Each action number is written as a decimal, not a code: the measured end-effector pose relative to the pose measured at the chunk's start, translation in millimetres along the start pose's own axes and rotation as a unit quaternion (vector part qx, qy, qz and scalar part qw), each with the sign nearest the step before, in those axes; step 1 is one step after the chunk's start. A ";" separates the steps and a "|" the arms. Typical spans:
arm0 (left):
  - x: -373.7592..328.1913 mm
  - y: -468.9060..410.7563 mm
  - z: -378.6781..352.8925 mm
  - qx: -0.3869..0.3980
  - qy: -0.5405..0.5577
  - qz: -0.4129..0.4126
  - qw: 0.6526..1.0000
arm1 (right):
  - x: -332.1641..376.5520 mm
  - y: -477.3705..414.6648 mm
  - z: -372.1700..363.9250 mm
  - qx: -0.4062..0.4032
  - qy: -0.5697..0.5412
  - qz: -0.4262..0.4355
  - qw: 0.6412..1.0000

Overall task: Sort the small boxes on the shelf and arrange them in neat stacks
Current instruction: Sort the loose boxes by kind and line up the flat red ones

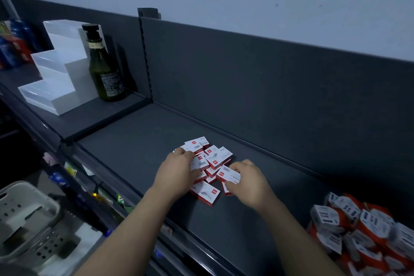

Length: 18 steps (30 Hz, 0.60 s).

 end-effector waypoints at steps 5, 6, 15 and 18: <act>2.9 1.0 3.1 -0.013 -0.026 -0.056 0.998 | 4.9 8.5 -0.3 -0.042 0.000 -0.011 0.999; 2.1 1.7 5.4 -0.025 -0.034 -0.067 0.997 | 6.7 12.2 0.8 -0.057 0.007 -0.009 0.998; -43.2 21.7 25.0 -0.111 -0.013 -0.177 0.978 | 13.3 61.0 27.0 -0.129 0.066 -0.025 0.989; -68.6 31.7 20.6 -0.099 -0.002 -0.222 0.970 | 6.8 88.3 42.8 -0.161 0.087 -0.043 0.982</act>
Point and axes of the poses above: each hand's wrist, its own y-axis away from the middle knuckle, its own z-axis out of the back of the hand, x = y × z, the point moved 5 cm from there along -y, towards the middle knuckle, and after that the axes turned 8 degrees about -y, right-handed, at the moved point
